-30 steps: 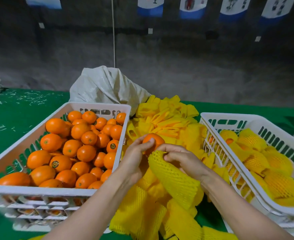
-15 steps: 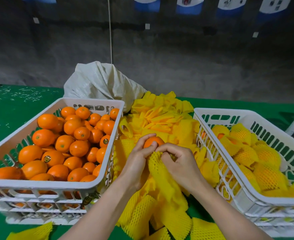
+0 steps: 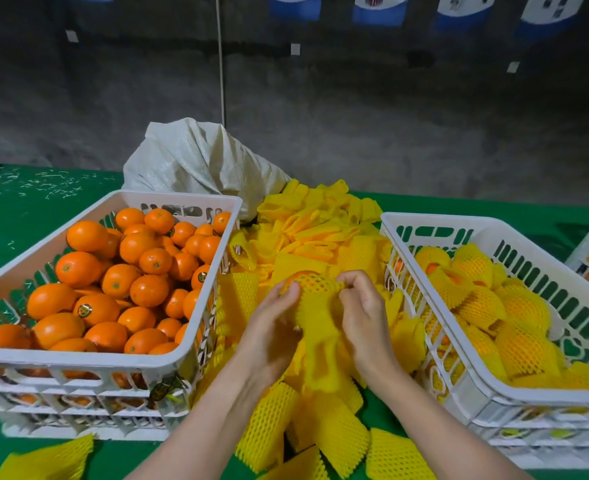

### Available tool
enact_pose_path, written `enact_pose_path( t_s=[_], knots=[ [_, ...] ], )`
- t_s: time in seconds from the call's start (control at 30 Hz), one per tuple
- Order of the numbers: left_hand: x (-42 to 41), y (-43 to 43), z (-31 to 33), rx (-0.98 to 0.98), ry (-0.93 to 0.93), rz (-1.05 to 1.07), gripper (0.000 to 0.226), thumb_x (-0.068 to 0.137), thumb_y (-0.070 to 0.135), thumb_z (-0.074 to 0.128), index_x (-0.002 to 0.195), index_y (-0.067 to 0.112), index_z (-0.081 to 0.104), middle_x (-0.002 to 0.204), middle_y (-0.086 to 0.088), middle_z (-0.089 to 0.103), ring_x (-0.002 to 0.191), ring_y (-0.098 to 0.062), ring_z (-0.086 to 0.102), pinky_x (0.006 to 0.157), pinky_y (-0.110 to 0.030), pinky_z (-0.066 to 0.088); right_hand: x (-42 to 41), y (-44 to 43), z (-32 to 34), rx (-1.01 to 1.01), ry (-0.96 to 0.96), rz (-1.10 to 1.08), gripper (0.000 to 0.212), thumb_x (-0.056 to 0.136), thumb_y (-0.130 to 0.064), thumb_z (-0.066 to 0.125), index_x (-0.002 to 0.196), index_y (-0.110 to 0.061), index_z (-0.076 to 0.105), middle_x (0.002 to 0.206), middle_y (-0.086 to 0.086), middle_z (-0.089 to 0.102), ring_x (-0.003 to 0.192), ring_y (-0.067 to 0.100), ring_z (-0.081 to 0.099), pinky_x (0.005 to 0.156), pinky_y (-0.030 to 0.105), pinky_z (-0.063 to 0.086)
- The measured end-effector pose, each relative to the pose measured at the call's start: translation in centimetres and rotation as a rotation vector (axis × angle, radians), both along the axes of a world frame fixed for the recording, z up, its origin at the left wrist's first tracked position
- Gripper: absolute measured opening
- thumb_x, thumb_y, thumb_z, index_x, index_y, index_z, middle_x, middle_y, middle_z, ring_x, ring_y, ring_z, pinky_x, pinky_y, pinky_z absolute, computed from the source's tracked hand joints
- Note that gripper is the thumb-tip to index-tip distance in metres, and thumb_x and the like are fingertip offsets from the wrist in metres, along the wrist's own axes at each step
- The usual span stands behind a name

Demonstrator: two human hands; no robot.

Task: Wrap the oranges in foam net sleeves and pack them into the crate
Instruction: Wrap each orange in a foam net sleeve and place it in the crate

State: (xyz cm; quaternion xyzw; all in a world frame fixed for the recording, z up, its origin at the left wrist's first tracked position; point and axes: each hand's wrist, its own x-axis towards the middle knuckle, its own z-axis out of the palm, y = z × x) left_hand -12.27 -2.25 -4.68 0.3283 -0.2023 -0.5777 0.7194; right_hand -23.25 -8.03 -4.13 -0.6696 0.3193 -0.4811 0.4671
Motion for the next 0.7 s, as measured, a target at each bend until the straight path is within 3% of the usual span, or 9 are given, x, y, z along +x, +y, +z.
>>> enact_pose_path(
  t_s=[0.07,0.13,0.17,0.2,0.23,0.3,0.43,0.53,0.7],
  knots=[
    [-0.5,-0.2,-0.1,-0.013,0.188,-0.052,0.034,0.079,0.032,0.059,0.097,0.003,0.065,0.078,-0.011,0.068,0.069,-0.023,0.067,0.065,-0.033,0.058,0.3,0.9,-0.5,0.107,-0.053,0.068,0.016,0.083,-0.021,0.044,0.067,-0.022,0.043,0.054,-0.008,0.036,0.056,0.006,0.03,0.052,0.026,0.025],
    [-0.8,-0.5,-0.4,0.0,0.228,-0.078,0.043,0.087,0.038,0.05,0.065,0.008,0.07,0.062,-0.006,0.065,0.056,-0.018,0.065,0.056,-0.028,0.056,0.4,1.1,-0.7,0.193,-0.075,0.124,0.028,0.086,-0.031,0.051,0.065,-0.024,0.033,0.063,0.007,0.049,0.065,0.004,0.027,0.061,0.027,0.02],
    [-0.9,-0.6,-0.7,0.008,0.222,-0.077,0.051,0.091,0.041,0.046,0.057,0.011,0.07,0.057,-0.004,0.064,0.053,-0.015,0.064,0.055,-0.026,0.055,0.3,1.1,-0.6,0.202,-0.045,0.135,0.029,0.089,-0.037,0.054,0.091,-0.031,0.026,0.071,0.014,0.054,0.101,0.019,0.026,0.079,0.026,0.009],
    [-0.9,-0.6,-0.8,0.02,0.209,-0.067,0.056,0.093,0.044,0.043,0.055,0.013,0.071,0.057,-0.002,0.064,0.053,-0.014,0.064,0.055,-0.026,0.054,0.3,0.9,-0.5,0.164,-0.009,0.124,0.038,0.09,-0.042,0.056,0.076,-0.007,0.061,0.068,0.015,0.055,0.067,0.023,0.055,0.065,0.041,0.042],
    [-0.9,-0.6,-0.9,0.031,0.192,-0.055,0.056,0.093,0.047,0.042,0.059,0.014,0.073,0.061,-0.003,0.067,0.057,-0.015,0.066,0.059,-0.027,0.054,0.2,0.6,-0.3,0.105,0.018,0.101,0.039,0.088,-0.045,0.057,0.067,-0.015,0.043,0.056,0.008,0.048,0.055,0.019,0.047,0.056,0.03,0.027],
    [-0.9,-0.8,-0.8,0.053,0.164,-0.017,0.047,0.088,0.048,0.049,0.079,0.013,0.078,0.083,-0.009,0.073,0.074,-0.021,0.07,0.075,-0.035,0.054,0.2,0.0,0.2,0.033,-0.006,0.029,0.035,0.088,-0.04,0.056,0.07,-0.011,0.045,0.053,-0.003,0.032,0.05,0.009,0.03,0.051,0.029,0.026],
    [-1.0,-1.1,-0.4,0.082,0.139,0.021,0.049,0.072,0.044,0.062,0.108,0.012,0.071,0.11,-0.013,0.07,0.099,-0.028,0.066,0.099,-0.045,0.044,0.3,-1.4,1.0,0.017,-0.061,-0.006,0.032,0.094,-0.025,0.051,0.065,-0.015,0.042,0.053,-0.006,0.029,0.044,0.002,0.027,0.044,0.018,0.024],
    [-1.1,-1.0,-0.1,0.077,0.155,-0.007,0.042,0.074,0.041,0.062,0.102,0.012,0.075,0.11,-0.013,0.07,0.099,-0.028,0.067,0.098,-0.043,0.046,0.5,-2.2,1.2,0.02,-0.038,-0.009,0.036,0.094,-0.022,0.053,0.06,-0.016,0.04,0.052,-0.008,0.032,0.046,0.001,0.03,0.048,0.018,0.026],
    [-1.1,-1.3,0.5,0.105,0.228,-0.042,0.044,0.074,0.043,0.063,0.088,0.004,0.077,0.098,-0.015,0.072,0.081,-0.027,0.071,0.076,-0.039,0.053,1.0,-2.3,-0.4,0.018,-0.032,-0.006,0.043,0.094,-0.024,0.051,0.055,-0.016,0.035,0.051,-0.003,0.031,0.05,0.007,0.029,0.053,0.03,0.025]
  ],
)
